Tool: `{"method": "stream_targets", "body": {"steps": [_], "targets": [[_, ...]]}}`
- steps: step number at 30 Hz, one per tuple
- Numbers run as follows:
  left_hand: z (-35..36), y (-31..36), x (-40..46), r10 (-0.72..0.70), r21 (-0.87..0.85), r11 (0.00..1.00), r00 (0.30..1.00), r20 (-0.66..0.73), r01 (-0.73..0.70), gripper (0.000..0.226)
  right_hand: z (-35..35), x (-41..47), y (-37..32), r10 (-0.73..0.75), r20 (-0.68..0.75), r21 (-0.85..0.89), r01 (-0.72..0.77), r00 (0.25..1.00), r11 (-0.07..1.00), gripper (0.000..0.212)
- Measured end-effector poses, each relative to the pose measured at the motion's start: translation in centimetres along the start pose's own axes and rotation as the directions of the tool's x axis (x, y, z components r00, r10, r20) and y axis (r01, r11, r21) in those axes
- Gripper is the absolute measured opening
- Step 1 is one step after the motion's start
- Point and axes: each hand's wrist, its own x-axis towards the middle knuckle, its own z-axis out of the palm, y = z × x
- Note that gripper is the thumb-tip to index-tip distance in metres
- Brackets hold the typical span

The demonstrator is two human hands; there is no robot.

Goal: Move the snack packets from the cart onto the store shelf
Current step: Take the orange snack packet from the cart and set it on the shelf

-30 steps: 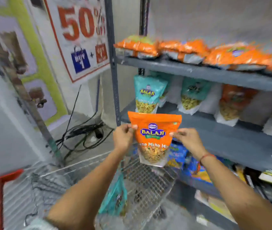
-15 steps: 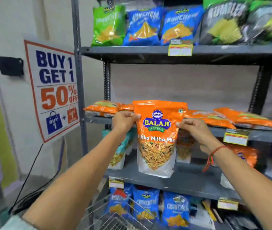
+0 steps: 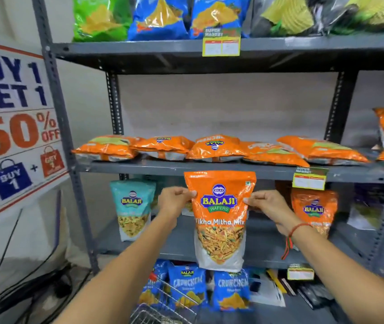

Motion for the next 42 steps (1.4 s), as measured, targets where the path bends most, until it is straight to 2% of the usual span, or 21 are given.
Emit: {"method": "stream_targets", "body": {"steps": [5,8,15,22,25,30,31,33,35,37,39,42], "targets": [[6.7,-4.6,2.5,-0.080,-0.014,0.997,0.997,-0.015,0.080,0.019,-2.2,2.9,5.8,0.084,-0.039,-0.034,-0.085,0.996,0.996,0.010],[10.6,-6.1,4.3,-0.116,-0.009,0.993,0.993,-0.024,0.116,0.019,-3.6,5.2,9.0,0.123,-0.086,-0.023,-0.125,0.989,0.992,0.015],[17.5,-9.3,9.8,-0.160,0.008,0.987,0.987,-0.026,0.160,0.022,-6.0,11.4,14.2,0.192,-0.152,-0.006,-0.195,0.970,0.981,0.011],[21.1,-11.4,13.1,-0.202,0.014,0.979,0.977,-0.070,0.203,0.026,-6.7,15.0,18.4,0.240,-0.169,0.001,-0.243,0.956,0.970,0.006],[22.0,-12.2,14.2,-0.209,0.012,0.977,0.974,-0.082,0.211,0.026,-6.8,16.0,19.9,0.273,-0.179,0.013,-0.275,0.945,0.961,0.015],[22.0,-12.7,15.3,-0.186,0.066,0.979,0.979,-0.079,0.191,0.015,-6.7,17.0,20.9,0.324,-0.159,0.043,-0.322,0.932,0.946,0.016],[21.7,-12.7,15.2,-0.185,0.057,0.980,0.980,-0.075,0.189,0.011,-6.5,16.9,20.6,0.320,-0.169,0.083,-0.310,0.932,0.947,0.014],[20.8,-12.4,14.8,-0.188,0.030,0.981,0.979,-0.078,0.191,0.016,-5.7,16.5,19.8,0.290,-0.269,0.195,-0.243,0.918,0.950,0.025],[19.2,-11.9,14.2,-0.175,0.019,0.984,0.979,-0.102,0.178,0.022,-4.5,15.7,18.1,0.263,-0.444,0.258,-0.160,0.857,0.953,0.038],[16.8,-11.2,13.3,-0.156,0.005,0.987,0.977,-0.145,0.159,0.019,-2.8,14.9,16.2,0.210,-0.556,0.289,-0.050,0.804,0.956,0.034],[13.5,-10.7,12.1,-0.131,-0.007,0.991,0.974,-0.186,0.132,0.013,-0.3,14.0,14.1,0.139,-0.562,0.322,0.061,0.815,0.945,0.026],[6.8,-10.6,9.3,-0.096,-0.038,0.995,0.967,-0.238,0.089,0.018,4.8,11.9,10.0,0.041,-0.449,0.370,0.144,0.892,0.918,0.022]]}}
